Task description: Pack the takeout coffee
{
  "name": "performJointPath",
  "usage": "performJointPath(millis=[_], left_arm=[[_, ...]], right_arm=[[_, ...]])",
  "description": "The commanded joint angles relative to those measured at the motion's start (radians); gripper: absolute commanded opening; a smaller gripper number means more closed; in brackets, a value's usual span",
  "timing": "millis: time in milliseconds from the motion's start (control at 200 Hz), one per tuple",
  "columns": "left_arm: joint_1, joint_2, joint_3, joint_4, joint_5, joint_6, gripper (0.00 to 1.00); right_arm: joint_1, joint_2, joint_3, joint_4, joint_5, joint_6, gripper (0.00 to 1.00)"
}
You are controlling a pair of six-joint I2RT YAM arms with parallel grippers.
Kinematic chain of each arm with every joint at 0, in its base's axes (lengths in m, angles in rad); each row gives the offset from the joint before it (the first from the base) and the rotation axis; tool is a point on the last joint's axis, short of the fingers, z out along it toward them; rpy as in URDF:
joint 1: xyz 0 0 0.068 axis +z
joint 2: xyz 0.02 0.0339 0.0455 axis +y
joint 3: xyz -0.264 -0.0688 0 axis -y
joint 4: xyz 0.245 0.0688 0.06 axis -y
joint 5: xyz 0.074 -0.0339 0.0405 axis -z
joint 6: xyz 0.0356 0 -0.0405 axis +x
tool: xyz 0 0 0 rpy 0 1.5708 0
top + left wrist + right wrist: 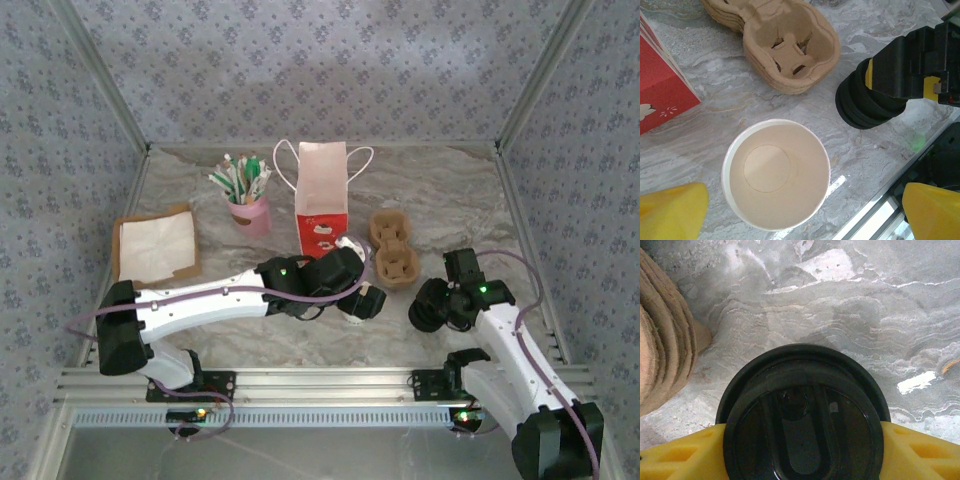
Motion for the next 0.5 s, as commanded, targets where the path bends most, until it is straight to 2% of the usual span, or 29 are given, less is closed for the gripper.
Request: performJointPath(millis=[0,495], left_arm=[[0.004,-0.012,-0.003,0.021,0.000,-0.002,0.99],[0.005,-0.017,-0.009,0.025,-0.002,-0.003,0.99]], right_arm=[[-0.001,-0.017,0.021,-0.037,0.017,-0.002,0.68],[0.008,-0.039,0.054,-0.076,0.031,0.014,0.69]])
